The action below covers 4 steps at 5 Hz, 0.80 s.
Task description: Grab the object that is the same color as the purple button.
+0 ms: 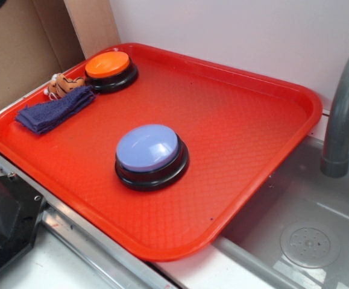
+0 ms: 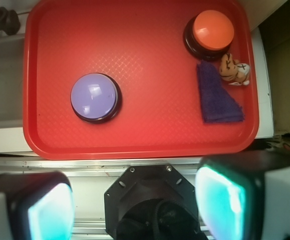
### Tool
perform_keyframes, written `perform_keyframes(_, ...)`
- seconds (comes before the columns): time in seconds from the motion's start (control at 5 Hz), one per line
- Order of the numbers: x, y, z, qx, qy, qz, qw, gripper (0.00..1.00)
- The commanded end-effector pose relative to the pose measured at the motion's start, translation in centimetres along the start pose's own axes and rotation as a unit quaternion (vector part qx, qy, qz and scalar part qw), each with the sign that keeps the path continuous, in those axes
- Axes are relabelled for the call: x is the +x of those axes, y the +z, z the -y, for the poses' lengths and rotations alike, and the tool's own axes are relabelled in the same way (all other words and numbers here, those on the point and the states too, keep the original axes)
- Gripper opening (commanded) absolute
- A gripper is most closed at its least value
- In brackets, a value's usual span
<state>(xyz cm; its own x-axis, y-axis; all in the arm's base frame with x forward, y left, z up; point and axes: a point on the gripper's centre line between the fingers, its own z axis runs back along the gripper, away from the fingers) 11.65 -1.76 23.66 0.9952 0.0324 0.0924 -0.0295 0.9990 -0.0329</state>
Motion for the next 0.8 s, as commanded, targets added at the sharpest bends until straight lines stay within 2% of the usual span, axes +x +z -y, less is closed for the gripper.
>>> perform_keyframes(0.0,0.0,0.0,0.0,0.000,0.000,0.000,1.000,1.00)
perform_keyframes(0.2,1.1,-2.3,-2.0,0.015,-0.037,-0.005,0.999,1.00)
perform_keyframes(0.4,2.3,-4.8,-4.6,0.023,-0.071,0.005,0.997,1.00)
perform_keyframes(0.6,3.8,-7.3,-6.8,0.062,-0.126,0.018,0.990,1.00)
